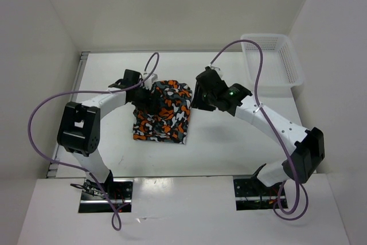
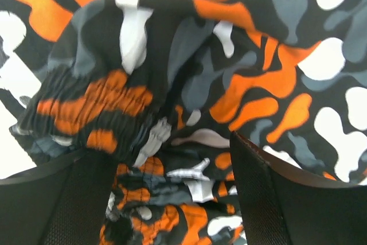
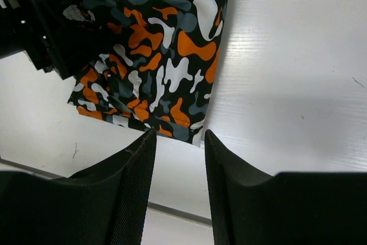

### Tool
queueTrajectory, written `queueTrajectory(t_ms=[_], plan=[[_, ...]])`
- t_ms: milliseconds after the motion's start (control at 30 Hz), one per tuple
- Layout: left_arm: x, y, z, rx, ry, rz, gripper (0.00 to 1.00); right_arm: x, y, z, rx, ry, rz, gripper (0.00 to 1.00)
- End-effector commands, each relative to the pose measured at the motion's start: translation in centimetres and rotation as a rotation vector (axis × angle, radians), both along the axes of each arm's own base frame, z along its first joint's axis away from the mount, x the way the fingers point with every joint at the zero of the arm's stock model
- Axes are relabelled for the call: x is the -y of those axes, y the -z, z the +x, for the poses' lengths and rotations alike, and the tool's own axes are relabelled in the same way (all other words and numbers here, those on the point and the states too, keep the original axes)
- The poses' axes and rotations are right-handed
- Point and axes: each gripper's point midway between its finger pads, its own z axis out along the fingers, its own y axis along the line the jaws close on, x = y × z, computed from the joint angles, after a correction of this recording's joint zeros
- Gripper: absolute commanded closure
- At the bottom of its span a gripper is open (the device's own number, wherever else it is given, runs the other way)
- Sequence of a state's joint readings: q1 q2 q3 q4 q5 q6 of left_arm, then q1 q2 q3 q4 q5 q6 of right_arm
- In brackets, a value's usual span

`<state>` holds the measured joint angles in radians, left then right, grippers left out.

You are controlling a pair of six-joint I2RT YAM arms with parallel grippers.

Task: Fold and stack the shorts
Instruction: Fold the shorts

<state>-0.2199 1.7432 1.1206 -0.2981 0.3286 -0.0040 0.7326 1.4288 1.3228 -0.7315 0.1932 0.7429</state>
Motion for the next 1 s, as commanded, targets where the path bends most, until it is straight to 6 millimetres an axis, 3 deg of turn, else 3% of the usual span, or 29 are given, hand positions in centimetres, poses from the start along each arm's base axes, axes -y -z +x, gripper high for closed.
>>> queueTrajectory(t_ms=[0,100,133,167,200,300,333,367,533,733,967], plan=[[0.4,-0.8,2.3,0.101,-0.011,0.026,0.17,-0.8,0.0,0.5,0.024,-0.004,0.022,0.55],[0.7,-0.7,3.1,0.134,-0.012,0.032,0.15,-0.8,0.3,0.6,0.025,-0.004,0.023,0.55],[0.8,-0.8,3.3,0.143,-0.013,0.03,0.2,-0.7,0.7,0.4,0.017,-0.004,0.016,0.55],[0.8,-0.6,3.3,0.144,-0.013,0.03,0.27,-0.7,0.7,0.4,0.017,-0.004,0.016,0.55],[0.8,-1.5,3.4,0.163,-0.013,0.025,0.47,-0.7,0.7,0.4,0.017,-0.004,0.016,0.55],[0.3,-3.6,3.6,0.222,-0.039,0.05,0.77,-0.4,0.8,0.2,0.021,-0.004,0.02,0.55],[0.0,-3.7,3.2,0.209,-0.046,0.063,0.92,-0.3,1.2,0.0,0.015,-0.004,0.014,0.55],[-0.2,-4.3,3.3,0.219,-0.054,0.071,0.98,-0.3,1.2,0.0,0.012,0.002,0.02,0.55],[0.0,-6.5,3.0,0.23,-0.045,0.054,1.0,-0.5,1.4,-0.1,0.007,-0.004,0.025,0.55],[0.4,-8.2,0.1,0.156,-0.002,0.024,1.0,0.0,1.4,0.3,0.015,0.006,0.013,0.55],[-1.1,-10.5,-2.7,0.106,-0.002,-0.067,1.0,0.4,1.8,0.4,0.011,0.008,0.001,0.55]])
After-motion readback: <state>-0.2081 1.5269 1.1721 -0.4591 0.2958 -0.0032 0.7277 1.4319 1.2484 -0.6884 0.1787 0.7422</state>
